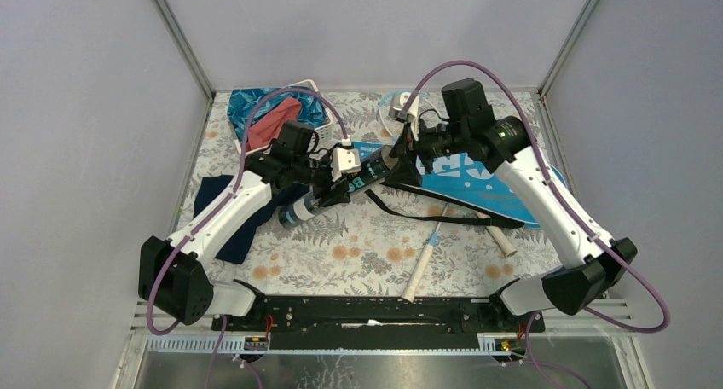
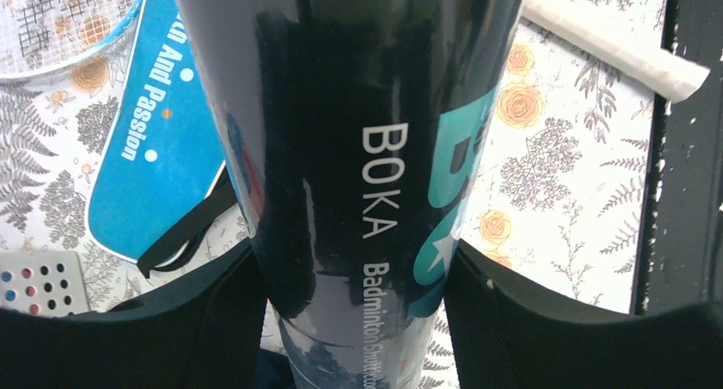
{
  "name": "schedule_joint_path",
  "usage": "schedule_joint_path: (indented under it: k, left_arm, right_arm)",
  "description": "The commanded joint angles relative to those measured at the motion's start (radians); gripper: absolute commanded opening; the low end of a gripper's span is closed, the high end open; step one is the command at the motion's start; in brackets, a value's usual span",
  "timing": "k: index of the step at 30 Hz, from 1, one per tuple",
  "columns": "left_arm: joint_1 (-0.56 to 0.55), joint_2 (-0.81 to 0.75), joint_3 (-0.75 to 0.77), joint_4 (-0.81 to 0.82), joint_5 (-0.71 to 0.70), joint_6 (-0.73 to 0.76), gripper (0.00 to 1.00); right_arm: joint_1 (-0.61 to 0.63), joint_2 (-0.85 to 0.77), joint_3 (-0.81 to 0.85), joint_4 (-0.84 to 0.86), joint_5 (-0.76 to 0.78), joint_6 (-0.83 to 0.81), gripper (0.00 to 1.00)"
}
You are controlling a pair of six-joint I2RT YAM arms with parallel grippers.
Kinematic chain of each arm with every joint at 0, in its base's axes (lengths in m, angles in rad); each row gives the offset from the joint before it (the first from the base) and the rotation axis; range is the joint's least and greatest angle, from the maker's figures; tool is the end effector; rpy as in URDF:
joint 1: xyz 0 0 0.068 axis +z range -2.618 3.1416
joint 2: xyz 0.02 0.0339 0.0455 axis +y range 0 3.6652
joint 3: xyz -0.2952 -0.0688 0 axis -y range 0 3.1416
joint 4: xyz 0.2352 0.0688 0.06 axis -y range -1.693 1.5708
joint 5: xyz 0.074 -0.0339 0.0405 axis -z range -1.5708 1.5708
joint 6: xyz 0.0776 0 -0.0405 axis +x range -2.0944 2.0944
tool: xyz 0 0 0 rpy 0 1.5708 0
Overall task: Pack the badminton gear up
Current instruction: Place the shuttlecock at the shuttle tube.
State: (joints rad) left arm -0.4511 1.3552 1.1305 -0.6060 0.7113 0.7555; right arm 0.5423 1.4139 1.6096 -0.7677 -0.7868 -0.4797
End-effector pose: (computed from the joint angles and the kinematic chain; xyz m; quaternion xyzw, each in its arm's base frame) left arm 0.2380 -0.1716 0.3099 0.5996 0.6482 -0.2695 0.3843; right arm 0.2296 0.2025 0.4399 -0.5567 0.6175 0.3502 0.4316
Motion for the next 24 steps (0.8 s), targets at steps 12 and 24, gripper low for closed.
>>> schedule_joint_path:
  k: [12,24]
  left_arm:
    - [-0.006,0.007,0.007,-0.028,0.134,0.113,0.00]
    - [-0.006,0.023,0.021,0.095,0.136,-0.096,0.00]
  right_arm:
    - [0.021,-0.046,-0.117,0.042,-0.060,-0.021,0.73]
    - [0.118,-0.010,-0.226,0.139,-0.071,0.010,0.71]
